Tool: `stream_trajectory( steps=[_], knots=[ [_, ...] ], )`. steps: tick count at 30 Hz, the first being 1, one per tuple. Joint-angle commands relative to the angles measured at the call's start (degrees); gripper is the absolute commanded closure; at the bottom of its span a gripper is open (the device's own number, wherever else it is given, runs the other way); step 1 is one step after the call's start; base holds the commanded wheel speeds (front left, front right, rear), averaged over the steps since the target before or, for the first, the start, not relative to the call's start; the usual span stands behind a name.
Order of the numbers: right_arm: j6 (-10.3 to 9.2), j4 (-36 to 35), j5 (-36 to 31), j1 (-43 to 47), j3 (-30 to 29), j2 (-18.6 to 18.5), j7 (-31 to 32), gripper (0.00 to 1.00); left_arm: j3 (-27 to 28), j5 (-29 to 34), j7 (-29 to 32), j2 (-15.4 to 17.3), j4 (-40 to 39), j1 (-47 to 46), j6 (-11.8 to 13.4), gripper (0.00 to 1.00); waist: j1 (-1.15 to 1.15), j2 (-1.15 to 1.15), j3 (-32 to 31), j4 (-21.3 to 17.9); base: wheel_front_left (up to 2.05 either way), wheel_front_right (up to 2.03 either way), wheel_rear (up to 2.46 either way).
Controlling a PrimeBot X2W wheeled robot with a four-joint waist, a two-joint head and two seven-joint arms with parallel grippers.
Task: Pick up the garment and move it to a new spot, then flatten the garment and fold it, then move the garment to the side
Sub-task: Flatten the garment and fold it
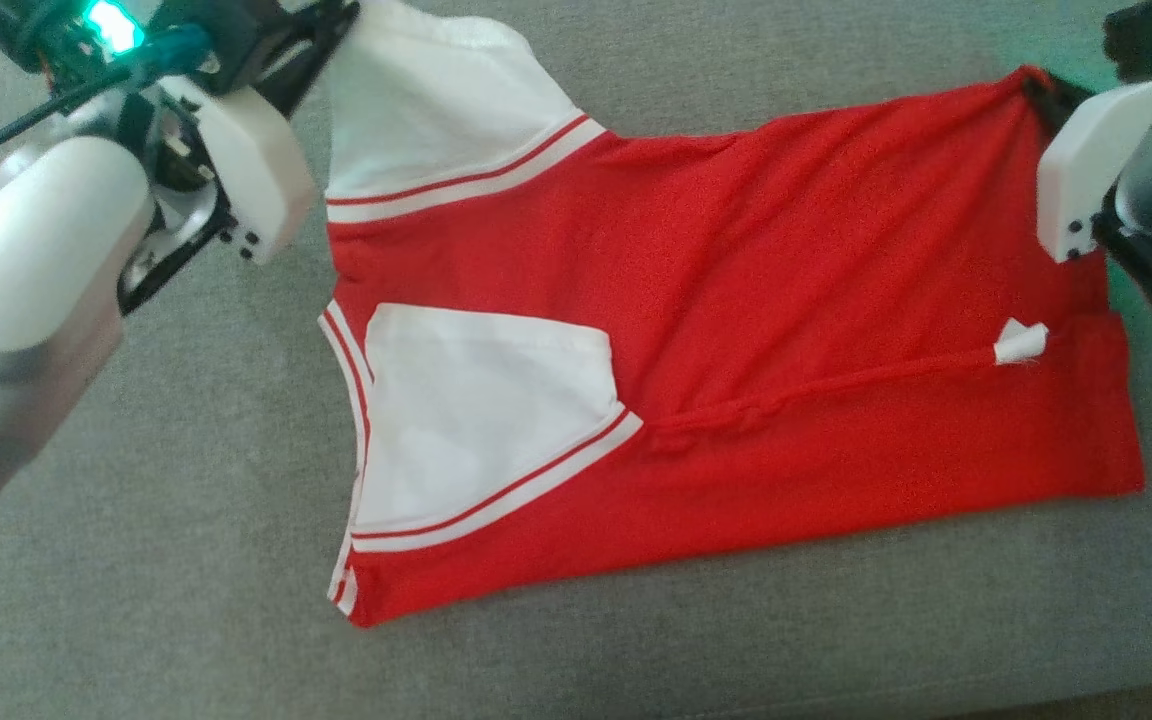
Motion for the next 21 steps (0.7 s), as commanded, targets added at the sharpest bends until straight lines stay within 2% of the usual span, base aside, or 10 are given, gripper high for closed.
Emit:
stream_trajectory(
  steps=[1,8,14,18,21],
  knots=[
    [0.36,-0.41,-0.08,-2.04,-0.30,-1.01,-1.52,1.00,2.92,0.72,-1.24,2.34,-0.49,-4.53,0.75,1.00,0.00,0.00,-0.30,-0.21,0.00,0.00,0.00],
    [0.36,1.84,3.57,-2.45,-4.41,-0.29,-11.55,1.00,5.34,2.49,-10.30,1.52,2.25,-5.37,4.61,1.00,0.00,0.00,-2.89,-0.26,0.00,0.00,0.00],
    [0.36,-0.34,8.46,2.10,-5.16,-2.02,-15.48,1.00,5.99,0.01,-12.75,1.25,2.30,-2.03,4.52,1.00,0.00,0.00,-6.22,0.73,0.00,0.00,0.00],
    [0.36,-2.10,11.17,6.74,-5.21,-3.78,-17.49,1.00,5.85,-1.93,-13.26,2.20,-1.03,3.03,5.69,1.00,0.00,0.00,-8.18,1.83,0.00,0.00,0.00],
    [0.36,-3.34,12.78,10.19,-5.39,-5.21,-19.03,1.00,5.41,-2.84,-13.43,3.83,-5.06,7.54,7.46,1.00,0.00,0.00,-9.13,2.64,0.00,0.00,0.00]
  ],
)
